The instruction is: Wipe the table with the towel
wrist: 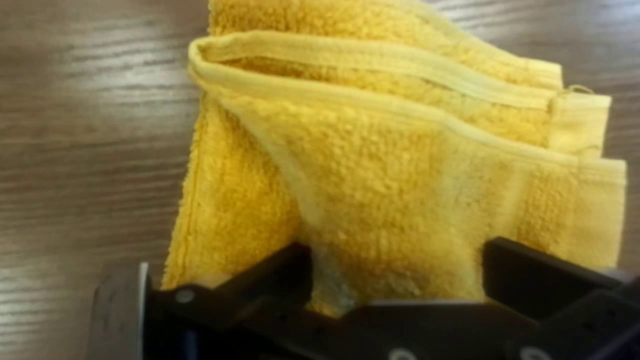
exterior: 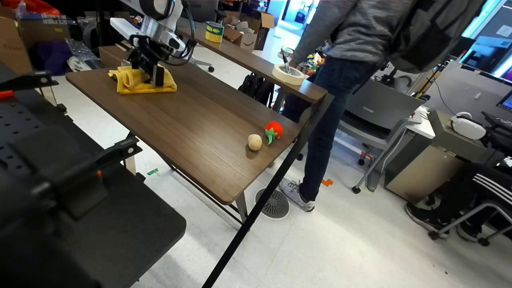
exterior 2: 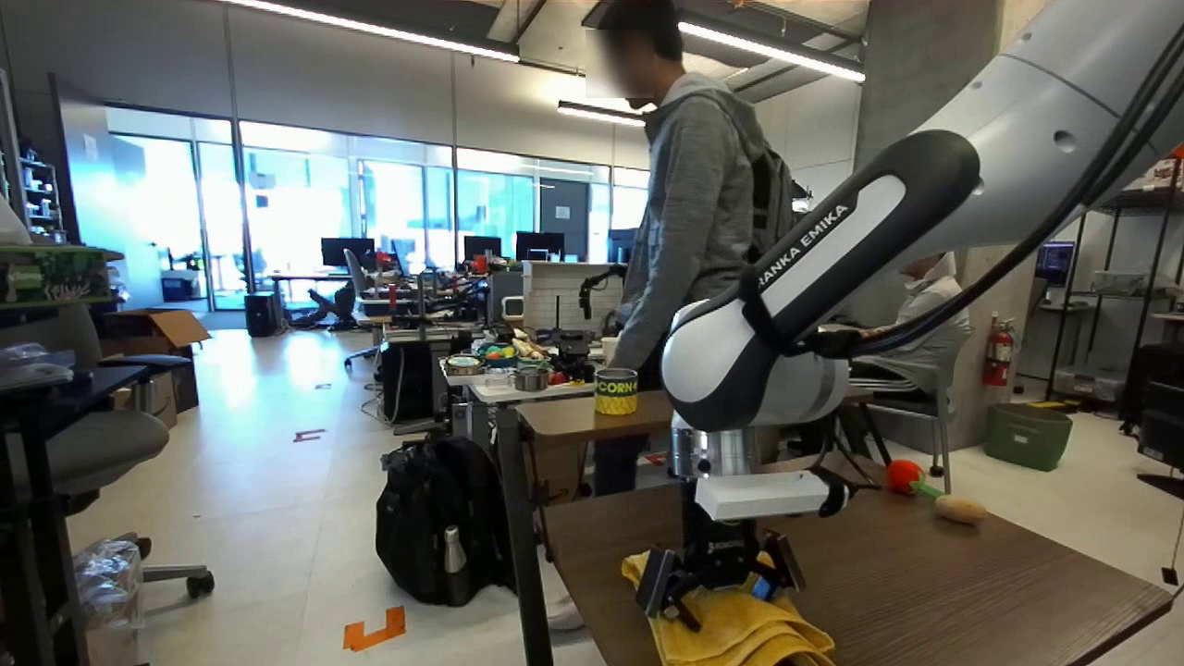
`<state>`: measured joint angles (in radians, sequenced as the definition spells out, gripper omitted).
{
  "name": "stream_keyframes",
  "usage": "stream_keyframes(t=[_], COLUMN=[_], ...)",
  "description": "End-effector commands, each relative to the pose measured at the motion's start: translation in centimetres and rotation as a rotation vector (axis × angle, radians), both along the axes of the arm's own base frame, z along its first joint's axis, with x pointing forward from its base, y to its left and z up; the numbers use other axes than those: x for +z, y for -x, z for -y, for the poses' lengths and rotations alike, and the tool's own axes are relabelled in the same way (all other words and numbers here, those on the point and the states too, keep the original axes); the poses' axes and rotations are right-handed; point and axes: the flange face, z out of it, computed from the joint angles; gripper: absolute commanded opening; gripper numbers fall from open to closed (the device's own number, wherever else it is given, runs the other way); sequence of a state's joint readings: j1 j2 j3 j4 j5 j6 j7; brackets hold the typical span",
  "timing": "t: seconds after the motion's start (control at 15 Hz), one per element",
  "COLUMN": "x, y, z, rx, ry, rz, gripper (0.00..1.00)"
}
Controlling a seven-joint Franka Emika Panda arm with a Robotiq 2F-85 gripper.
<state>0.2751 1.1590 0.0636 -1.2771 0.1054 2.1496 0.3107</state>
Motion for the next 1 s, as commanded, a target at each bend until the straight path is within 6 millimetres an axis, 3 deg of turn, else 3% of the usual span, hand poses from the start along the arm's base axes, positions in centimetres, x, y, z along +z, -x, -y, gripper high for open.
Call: stream_keyframes(t=[0.0, 0.2, 0.33, 0.6, 0.67, 0.73, 0.8, 0.93], x=[-2.0, -3.2, -4.1, -4.4, -3.6, -0.5, -0.5, -0.5], y=[1.2, 0.0, -0.5, -2.1, -2.7, -2.7, -2.9, -3.0], z=[4.1, 10.1, 13.6, 22.4, 23.2, 20.9, 22.5, 23.6], rx=[-0.077, -0.229, -0.322, -0.539, -0.566, -0.494, -0.524, -0.55], ry=[0.05, 0.11, 0.083, 0.051, 0.023, 0.022, 0.015, 0.008], rz=[-0.092, -0.053, -0.123, -0.088, -0.078, -0.101, -0.099, -0.098], gripper=[1.0, 1.0, 1.0, 1.0, 1.0, 1.0, 1.0, 1.0])
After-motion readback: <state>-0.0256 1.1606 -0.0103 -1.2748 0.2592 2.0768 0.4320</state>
